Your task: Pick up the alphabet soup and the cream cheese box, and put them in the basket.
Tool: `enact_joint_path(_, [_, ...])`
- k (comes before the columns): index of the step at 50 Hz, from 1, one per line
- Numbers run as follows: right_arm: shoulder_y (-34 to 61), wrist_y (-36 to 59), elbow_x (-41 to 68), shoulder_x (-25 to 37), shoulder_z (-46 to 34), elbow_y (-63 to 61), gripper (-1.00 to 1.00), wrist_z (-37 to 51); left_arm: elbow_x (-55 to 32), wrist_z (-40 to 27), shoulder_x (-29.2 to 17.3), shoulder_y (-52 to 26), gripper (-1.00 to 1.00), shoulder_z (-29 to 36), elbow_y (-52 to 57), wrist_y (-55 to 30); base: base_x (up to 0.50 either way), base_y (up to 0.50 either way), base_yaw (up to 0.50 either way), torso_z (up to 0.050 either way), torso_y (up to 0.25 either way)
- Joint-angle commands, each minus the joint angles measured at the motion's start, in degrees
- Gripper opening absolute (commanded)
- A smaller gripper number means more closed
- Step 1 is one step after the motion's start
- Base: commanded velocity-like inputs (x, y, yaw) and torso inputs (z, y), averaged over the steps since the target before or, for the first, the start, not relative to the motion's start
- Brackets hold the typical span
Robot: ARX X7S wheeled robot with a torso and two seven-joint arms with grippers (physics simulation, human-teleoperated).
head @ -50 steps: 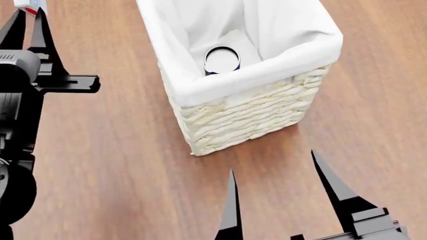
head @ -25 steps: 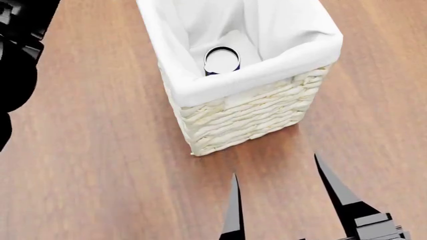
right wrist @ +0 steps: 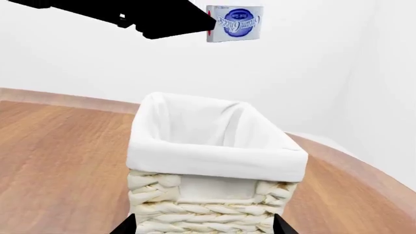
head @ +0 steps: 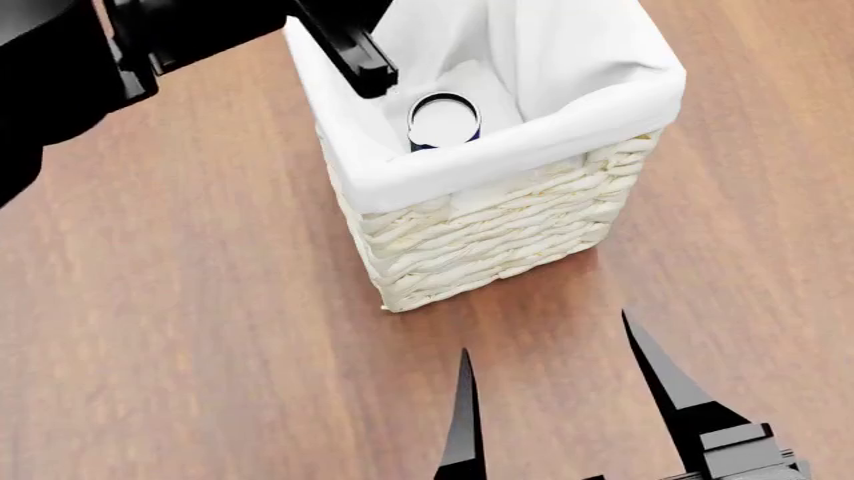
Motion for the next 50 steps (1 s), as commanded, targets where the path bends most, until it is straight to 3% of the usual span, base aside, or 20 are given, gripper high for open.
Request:
enact_joint_path(1, [-0.02, 0.33, 0.25, -0.09, 0.05, -0.16, 1.0, 0.04, -4.19, 4.28, -0.19, -2.49, -1.0, 1.52, -2.25, -6.92, 0.0, 0.0, 0.0, 0.0, 0.0])
enact_joint_path(50, [-0.52, 0.52, 0.87, 0.02, 0.55, -0.92, 1.0, 0.25, -0.26, 8.17, -0.91, -2.45, -1.0, 8.12, -8.39, -7.31, 0.0, 0.0, 0.0, 0.0, 0.001])
